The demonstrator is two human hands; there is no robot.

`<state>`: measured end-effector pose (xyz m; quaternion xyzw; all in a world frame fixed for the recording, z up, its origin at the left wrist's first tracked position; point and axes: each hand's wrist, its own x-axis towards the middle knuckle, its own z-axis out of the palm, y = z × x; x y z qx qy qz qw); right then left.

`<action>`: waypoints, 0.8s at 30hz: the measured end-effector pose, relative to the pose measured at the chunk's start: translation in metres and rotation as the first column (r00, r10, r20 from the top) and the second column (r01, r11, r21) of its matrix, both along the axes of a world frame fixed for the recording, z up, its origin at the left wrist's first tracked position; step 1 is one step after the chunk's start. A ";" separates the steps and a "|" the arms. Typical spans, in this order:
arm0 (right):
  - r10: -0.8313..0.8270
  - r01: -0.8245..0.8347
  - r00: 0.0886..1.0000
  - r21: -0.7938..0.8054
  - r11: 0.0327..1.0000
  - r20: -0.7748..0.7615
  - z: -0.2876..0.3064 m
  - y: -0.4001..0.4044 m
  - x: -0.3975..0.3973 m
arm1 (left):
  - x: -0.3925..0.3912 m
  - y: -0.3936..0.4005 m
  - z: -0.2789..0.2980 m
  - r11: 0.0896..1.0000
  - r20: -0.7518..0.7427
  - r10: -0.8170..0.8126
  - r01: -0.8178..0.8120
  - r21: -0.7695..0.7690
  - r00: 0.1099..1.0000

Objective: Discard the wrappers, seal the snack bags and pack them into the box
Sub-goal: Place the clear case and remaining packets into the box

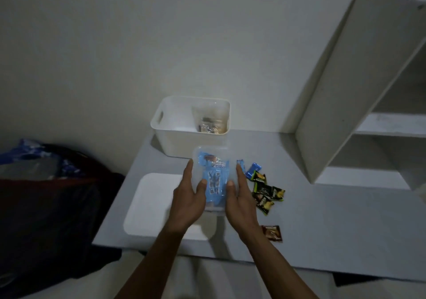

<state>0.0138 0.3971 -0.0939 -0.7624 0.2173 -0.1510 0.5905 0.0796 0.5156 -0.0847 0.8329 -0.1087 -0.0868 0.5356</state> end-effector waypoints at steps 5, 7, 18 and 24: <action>0.008 -0.008 1.000 0.042 0.999 -0.002 0.030 0.041 0.034 | 0.040 0.042 0.028 1.000 0.001 -0.005 0.005 -0.027 1.000; 0.010 -0.010 1.000 0.031 0.999 0.003 0.039 0.048 0.051 | 0.057 0.051 0.037 1.000 0.009 0.005 -0.005 -0.026 1.000; -0.027 0.025 0.998 0.036 0.999 0.061 0.068 0.040 0.188 | 0.200 0.054 0.064 0.996 -0.022 0.027 -0.029 -0.080 0.999; -0.041 0.036 0.998 0.076 0.996 0.057 0.068 0.016 0.282 | 0.303 0.029 0.069 0.999 -0.050 -0.028 0.027 -0.040 0.998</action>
